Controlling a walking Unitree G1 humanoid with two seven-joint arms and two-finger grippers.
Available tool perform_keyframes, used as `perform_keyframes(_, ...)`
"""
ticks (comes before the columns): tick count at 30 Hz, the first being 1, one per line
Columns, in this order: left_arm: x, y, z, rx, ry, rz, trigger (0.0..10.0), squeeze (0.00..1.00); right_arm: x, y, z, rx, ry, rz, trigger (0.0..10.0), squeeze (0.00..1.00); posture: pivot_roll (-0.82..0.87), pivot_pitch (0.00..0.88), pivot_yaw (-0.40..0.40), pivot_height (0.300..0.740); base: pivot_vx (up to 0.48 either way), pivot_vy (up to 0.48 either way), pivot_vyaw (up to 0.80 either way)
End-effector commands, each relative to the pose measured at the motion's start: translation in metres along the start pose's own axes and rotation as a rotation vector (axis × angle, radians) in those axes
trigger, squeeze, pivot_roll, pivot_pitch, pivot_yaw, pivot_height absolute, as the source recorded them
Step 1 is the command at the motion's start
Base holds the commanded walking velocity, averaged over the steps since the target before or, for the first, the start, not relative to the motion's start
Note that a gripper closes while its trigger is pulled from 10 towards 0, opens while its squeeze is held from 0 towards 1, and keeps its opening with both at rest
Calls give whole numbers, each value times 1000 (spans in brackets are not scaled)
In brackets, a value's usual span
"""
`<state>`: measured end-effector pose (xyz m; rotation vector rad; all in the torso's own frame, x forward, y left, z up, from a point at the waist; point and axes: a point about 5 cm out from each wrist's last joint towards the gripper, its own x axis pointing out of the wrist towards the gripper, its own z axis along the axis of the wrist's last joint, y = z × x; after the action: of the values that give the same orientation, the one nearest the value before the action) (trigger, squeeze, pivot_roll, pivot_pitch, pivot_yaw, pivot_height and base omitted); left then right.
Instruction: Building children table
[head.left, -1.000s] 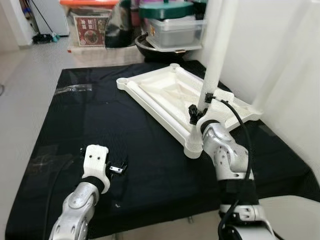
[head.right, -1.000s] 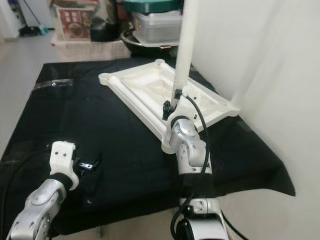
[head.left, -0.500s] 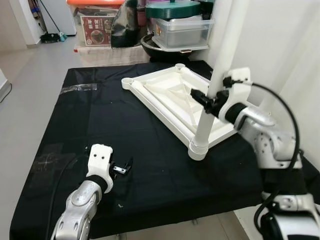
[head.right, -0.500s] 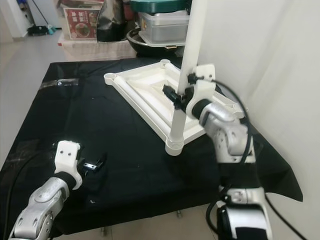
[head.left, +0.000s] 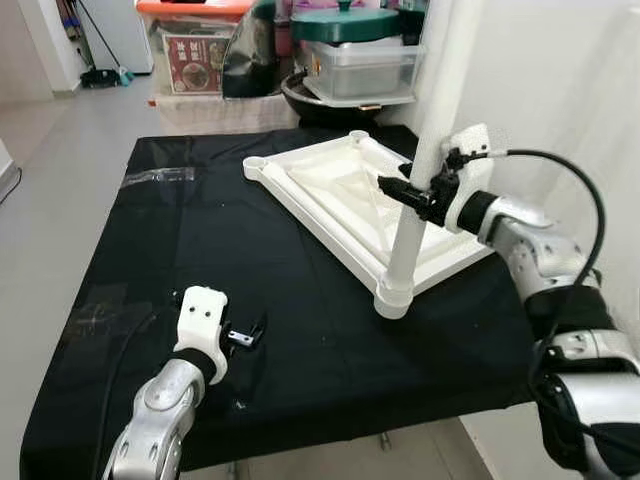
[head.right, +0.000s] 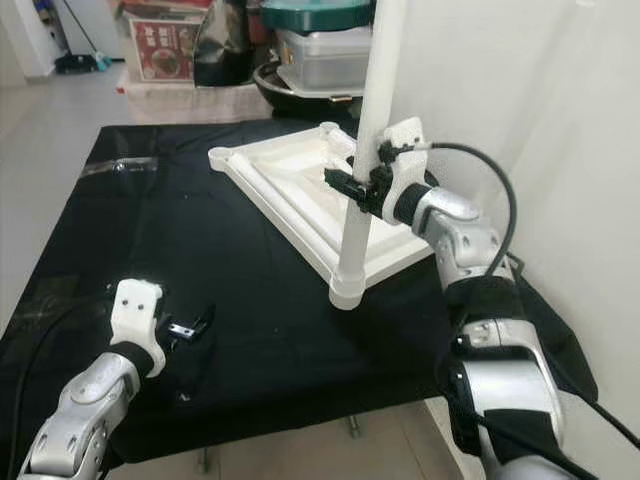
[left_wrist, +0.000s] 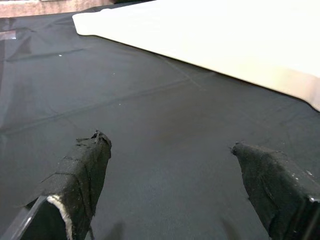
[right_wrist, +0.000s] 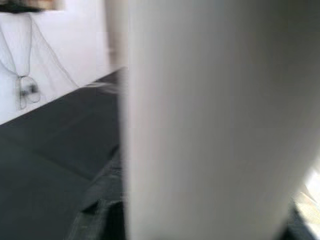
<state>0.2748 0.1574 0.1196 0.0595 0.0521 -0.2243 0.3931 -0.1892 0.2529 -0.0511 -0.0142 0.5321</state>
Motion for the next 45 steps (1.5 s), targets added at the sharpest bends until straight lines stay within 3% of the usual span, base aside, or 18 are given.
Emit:
perform_keyframes(1,-3,1,-5,1,17,5,10000,0,-3,-15,-17,20,78,-202,0,0,27,0,-89,740,0,0,0)
perform_keyframes(7,-4,2,-6,1,19,6,10000,0,-5,-20,-36,107,102,-377,0,0,22,0,-88,740,0,0,0)
perform_keyframes(8,-3,0,-6,0,20,1,10000,0,-9,-18,-56,184,133,-565,0,0,12,0,-81,740,0,0,0)
perform_keyframes(12,-2,-2,-6,-1,19,-7,10000,0,-16,-9,-81,281,171,-807,0,0,17,0,-79,740,0,0,0)
perform_keyframes(13,-1,-3,-6,-2,19,-10,10000,0,-18,-4,-87,311,174,-875,0,0,17,0,-79,740,0,0,0)
perform_keyframes(15,-1,-2,-5,-2,19,-11,10000,0,1,44,-84,395,130,-884,0,0,6,0,-66,740,0,0,0)
perform_keyframes(17,0,-3,-6,-1,22,-15,10000,0,14,69,-76,412,109,-837,0,0,1,0,-67,740,0,0,0)
perform_keyframes(21,0,-4,-6,0,24,-20,10000,0,21,78,-69,389,110,-775,0,0,4,0,-76,740,0,0,0)
perform_keyframes(22,1,-4,-6,0,23,-20,10000,0,23,80,-65,371,118,-741,4196,0,3,0,-81,740,0,0,0)
perform_keyframes(23,1,-4,-6,0,23,-20,10000,0,23,80,-65,371,118,-741,4196,0,3,0,-81,740,0,0,0)
perform_keyframes(24,2,-4,-6,-3,22,-16,10000,0,22,78,-60,370,128,-710,10000,0,1,0,-83,740,0,0,0)
perform_keyframes(27,1,-5,-7,-5,22,-14,10000,0,19,76,-49,372,76,-672,10000,0,-1,0,-80,740,0,0,0)
perform_keyframes(28,1,-6,-8,-8,24,-15,10000,0,17,73,-44,351,55,-650,10000,1000,-3,0,-77,740,0,0,0)
perform_keyframes(31,0,-8,-9,-10,27,-22,10000,0,10,66,-31,288,38,-617,10000,1000,-6,0,-71,740,0,0,0)
perform_keyframes(32,0,-9,-9,-10,28,-26,10000,0,8,60,-25,266,32,-592,10000,39,-7,0,-70,740,0,0,0)
perform_keyframes(36,1,-8,-9,-7,29,-31,10000,0,3,49,-9,236,-10,-506,10000,0,-9,0,-66,740,0,0,0)
perform_keyframes(39,2,-7,-10,0,30,-37,10000,0,-4,53,-8,123,-2,-82,10000,0,-21,0,-58,740,0,0,0)
perform_keyframes(45,4,-9,-9,1,24,-45,10000,0,-14,43,-24,38,70,220,10000,0,-14,0,-61,740,0,0,0)
